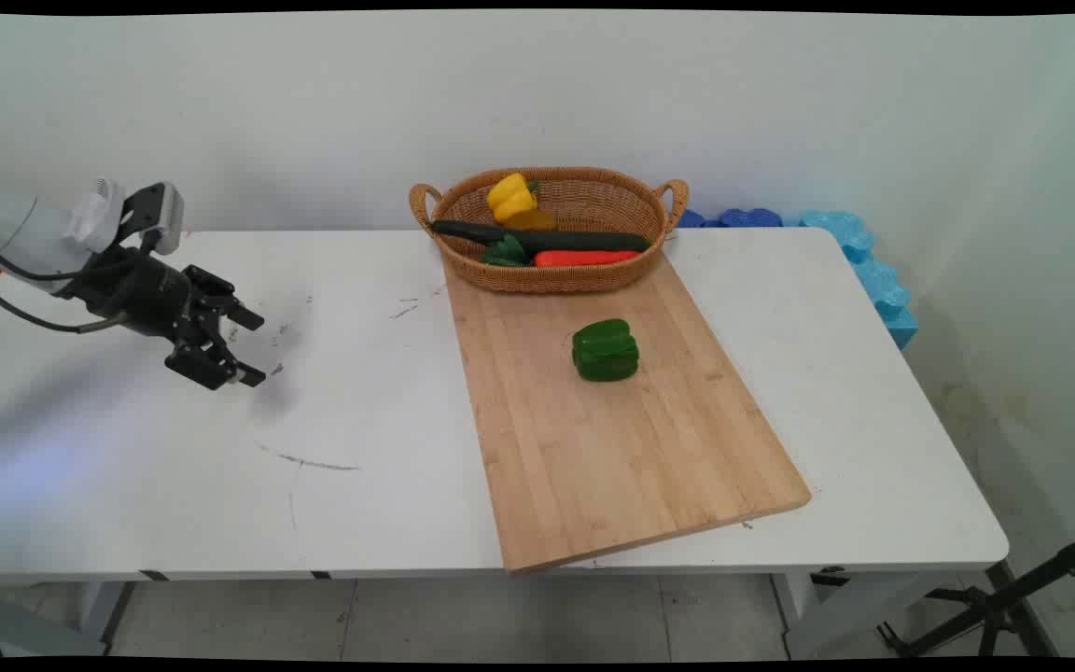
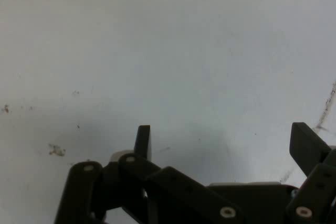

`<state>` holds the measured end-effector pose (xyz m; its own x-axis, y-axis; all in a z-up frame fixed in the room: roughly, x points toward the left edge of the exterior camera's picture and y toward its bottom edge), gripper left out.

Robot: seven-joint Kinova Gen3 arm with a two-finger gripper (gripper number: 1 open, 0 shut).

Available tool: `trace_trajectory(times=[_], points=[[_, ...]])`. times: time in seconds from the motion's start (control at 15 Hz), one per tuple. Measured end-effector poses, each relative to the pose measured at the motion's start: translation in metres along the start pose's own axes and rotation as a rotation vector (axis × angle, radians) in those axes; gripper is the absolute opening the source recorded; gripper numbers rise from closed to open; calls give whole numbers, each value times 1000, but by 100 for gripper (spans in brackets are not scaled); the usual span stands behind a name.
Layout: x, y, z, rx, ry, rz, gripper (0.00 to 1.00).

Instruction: Pick up the cucumber from the vegetable basket

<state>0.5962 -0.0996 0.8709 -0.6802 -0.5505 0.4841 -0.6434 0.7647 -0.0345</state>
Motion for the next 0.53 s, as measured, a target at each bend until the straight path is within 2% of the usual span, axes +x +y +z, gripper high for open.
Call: trace_trajectory(times=[0.53], points=[[20,-7,-1,21,3,27,100]])
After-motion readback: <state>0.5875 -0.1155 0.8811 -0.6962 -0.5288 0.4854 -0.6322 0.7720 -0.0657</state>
